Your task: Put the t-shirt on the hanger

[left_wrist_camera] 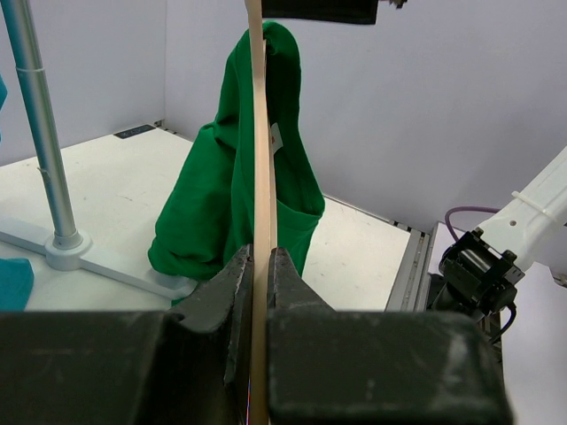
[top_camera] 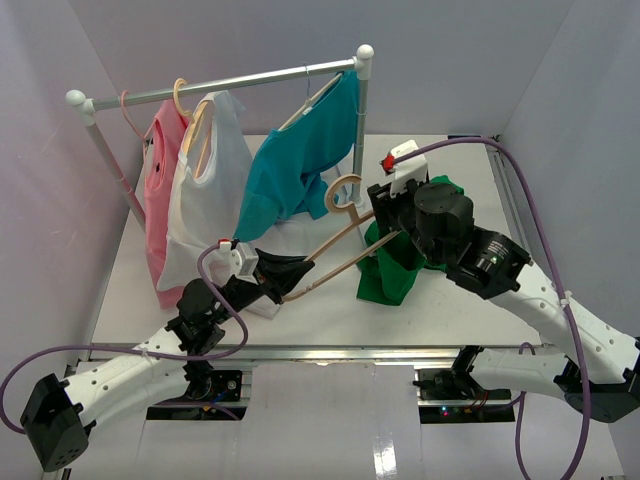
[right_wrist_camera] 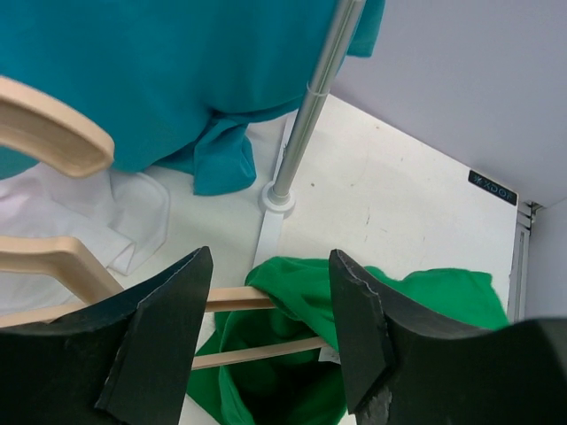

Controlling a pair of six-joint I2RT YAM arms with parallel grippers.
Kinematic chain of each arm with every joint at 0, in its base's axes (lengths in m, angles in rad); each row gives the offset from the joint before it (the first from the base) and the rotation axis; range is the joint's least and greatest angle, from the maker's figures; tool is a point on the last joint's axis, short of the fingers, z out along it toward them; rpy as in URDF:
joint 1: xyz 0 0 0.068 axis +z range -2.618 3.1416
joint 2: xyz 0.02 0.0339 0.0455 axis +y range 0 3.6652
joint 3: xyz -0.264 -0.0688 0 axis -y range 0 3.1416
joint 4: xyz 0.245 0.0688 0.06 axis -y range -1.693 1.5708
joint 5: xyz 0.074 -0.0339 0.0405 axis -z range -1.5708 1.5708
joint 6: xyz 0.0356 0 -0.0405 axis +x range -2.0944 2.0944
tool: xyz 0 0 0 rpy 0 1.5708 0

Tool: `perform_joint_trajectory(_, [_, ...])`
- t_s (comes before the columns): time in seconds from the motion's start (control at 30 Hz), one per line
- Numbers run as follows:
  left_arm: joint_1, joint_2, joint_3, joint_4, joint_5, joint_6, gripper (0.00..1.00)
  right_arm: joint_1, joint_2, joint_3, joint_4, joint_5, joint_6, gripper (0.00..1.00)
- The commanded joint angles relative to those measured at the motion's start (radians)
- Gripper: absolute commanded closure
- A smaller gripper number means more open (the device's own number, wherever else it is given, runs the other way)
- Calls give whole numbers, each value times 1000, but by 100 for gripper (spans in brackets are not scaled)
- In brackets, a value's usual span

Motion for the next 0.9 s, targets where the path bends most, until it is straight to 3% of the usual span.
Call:
perform_joint_trajectory(0.0, [-4,0,-10,151,8,-14,100,7,-36,10,71,27,-39,36])
perform_joint_trajectory(0.1, [-4,5,-17,167,11,-17,100,6,-49,2,92,43,-45,29])
perform_joint_trajectory(0.17, [-5,2,-23,173,10,-17,100,6,-60,-8,97,93,-31,28])
perform_joint_trajectory(0.4, [-6,-15,-22,164,-4,-14,100,6,-157,-94,96,274,21,40])
perform_joint_trajectory(0.63, [-6,-15,-16,149,-7,-12,100,6,-300,-254,152,246,23,42])
perform_joint_trajectory(0.87, [-7,-28,0,141,-13,-7,100,4,-313,-365,201,249,24,40])
